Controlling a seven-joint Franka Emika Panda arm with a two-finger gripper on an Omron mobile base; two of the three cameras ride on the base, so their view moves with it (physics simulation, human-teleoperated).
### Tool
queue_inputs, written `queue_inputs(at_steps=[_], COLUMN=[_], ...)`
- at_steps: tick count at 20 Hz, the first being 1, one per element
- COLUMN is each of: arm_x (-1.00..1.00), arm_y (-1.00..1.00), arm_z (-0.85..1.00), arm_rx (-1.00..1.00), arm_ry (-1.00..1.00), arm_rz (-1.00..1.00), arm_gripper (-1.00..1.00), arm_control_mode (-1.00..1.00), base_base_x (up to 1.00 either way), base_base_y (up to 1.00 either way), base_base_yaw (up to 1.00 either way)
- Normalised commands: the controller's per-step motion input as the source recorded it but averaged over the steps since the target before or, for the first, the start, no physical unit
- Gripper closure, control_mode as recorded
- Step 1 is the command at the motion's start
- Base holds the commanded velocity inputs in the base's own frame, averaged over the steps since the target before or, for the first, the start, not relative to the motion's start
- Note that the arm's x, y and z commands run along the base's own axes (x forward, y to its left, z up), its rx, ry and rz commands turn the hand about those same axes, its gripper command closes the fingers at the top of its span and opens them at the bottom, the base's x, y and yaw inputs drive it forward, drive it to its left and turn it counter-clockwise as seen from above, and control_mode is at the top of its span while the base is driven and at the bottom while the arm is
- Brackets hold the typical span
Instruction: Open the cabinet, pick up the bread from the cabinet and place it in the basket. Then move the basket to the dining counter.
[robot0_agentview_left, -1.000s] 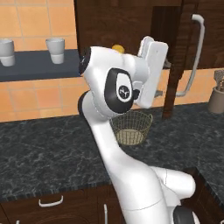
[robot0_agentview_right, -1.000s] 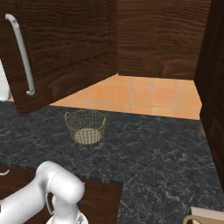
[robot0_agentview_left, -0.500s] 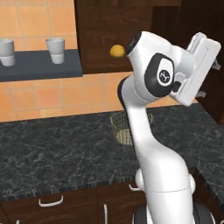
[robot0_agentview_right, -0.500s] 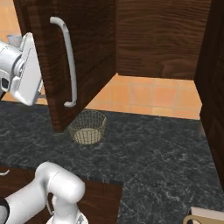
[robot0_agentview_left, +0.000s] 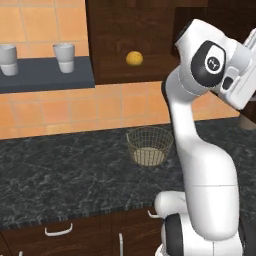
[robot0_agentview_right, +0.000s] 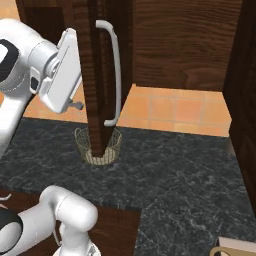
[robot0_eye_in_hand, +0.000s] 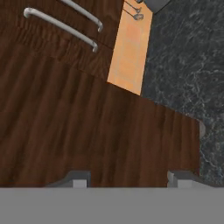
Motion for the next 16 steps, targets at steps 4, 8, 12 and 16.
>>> queue_inputs(at_steps=[4,8,12,16], arm_x=[0.00,0.04,0.00,-0.10], arm_y=[-0.69,0.61,0.99,0.94], arm_z=[0.00,-0.06,-0.01,0.00], arm_rx=[0.06,0.05,0.00,-0.15], arm_ry=[-0.11,-0.14,-0.06,0.06], arm_rz=[-0.10,0.01,0.31,0.70], arm_gripper=[-1.00,-1.00,-1.00,-1.00], arm_control_mode=[-1.00,-1.00,-1.00,-1.00], base_base_x=[0.00,0.00,0.00,0.00], base_base_y=[0.00,0.00,0.00,0.00], base_base_yaw=[0.00,0.00,0.00,0.00])
